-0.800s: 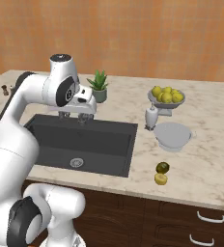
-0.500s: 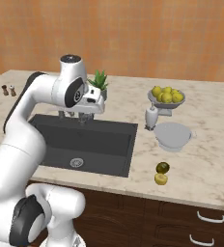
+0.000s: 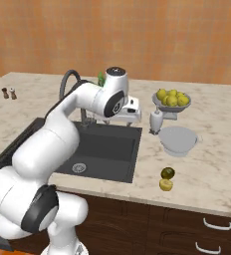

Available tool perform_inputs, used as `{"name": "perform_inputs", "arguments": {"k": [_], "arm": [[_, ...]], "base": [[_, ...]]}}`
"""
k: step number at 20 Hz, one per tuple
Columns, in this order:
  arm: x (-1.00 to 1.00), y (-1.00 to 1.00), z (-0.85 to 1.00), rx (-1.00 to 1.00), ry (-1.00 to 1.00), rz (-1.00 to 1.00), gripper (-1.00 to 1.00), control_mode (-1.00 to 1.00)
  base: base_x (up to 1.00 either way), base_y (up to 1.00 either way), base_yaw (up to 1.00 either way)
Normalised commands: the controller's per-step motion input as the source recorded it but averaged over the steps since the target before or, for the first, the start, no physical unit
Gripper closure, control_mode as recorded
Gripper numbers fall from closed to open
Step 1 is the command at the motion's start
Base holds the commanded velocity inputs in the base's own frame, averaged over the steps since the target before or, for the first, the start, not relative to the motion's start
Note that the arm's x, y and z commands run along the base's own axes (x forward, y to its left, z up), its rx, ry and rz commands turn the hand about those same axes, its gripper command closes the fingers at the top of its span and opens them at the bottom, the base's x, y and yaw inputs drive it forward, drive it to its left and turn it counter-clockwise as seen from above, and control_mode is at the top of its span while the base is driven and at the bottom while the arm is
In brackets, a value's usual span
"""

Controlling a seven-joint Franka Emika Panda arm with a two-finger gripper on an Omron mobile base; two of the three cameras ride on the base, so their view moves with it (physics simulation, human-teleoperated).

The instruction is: Put the colander in the sink, put the kiwi, apple, kiwi in the colander, and turn on the sink faucet and pour water over the colander.

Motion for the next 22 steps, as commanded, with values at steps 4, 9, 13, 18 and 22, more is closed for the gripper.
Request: {"name": "perform_inputs", "arguments": {"k": [4, 9, 13, 18, 22], "arm": [[0.60, -1.00, -0.40, 0.00, 0.01, 0.00, -1.00, -1.00], [0.69, -1.00, -0.54, 0.00, 0.00, 0.00, -1.00, -1.00], [0.61, -0.86, -0.49, 0.00, 0.00, 0.00, -1.00, -1.00], [0.42, -0.17, -0.24, 0.00, 0.03, 0.00, -1.00, -1.00], [0.47, -0.07, -0.29, 0.00, 0.04, 0.00, -1.00, -1.00]], "base": [[0.00, 0.00, 0.00], [0.00, 0.00, 0.00], [0.00, 0.00, 0.00], [0.00, 0.00, 0.00], [0.00, 0.00, 0.00]]}}
